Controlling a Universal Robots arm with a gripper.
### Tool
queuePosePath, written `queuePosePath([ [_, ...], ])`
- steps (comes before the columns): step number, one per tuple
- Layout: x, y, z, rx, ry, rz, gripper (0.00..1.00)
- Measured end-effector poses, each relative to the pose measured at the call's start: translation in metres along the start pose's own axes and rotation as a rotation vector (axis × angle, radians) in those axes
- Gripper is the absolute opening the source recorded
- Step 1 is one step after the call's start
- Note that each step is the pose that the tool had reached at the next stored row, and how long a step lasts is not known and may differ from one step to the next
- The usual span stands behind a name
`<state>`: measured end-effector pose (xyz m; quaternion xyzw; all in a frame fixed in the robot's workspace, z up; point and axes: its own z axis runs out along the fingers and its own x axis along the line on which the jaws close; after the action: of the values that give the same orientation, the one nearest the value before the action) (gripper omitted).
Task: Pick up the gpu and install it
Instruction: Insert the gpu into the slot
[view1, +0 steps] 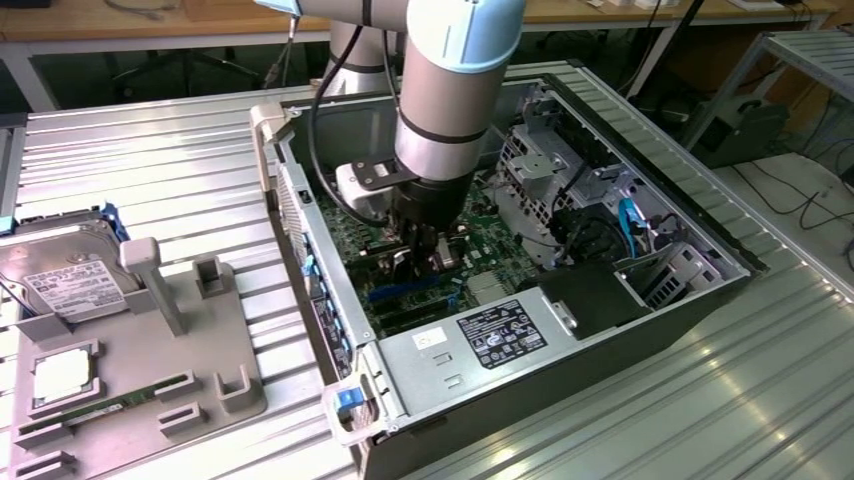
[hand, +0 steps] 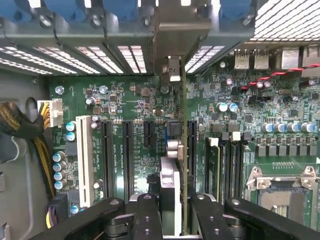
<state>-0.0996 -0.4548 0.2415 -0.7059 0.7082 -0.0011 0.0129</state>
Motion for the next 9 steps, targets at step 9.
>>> queuePosePath([
  [9,0.0008,0.0000,0.0013,-0.0001,0.0012,0.000,0.28],
])
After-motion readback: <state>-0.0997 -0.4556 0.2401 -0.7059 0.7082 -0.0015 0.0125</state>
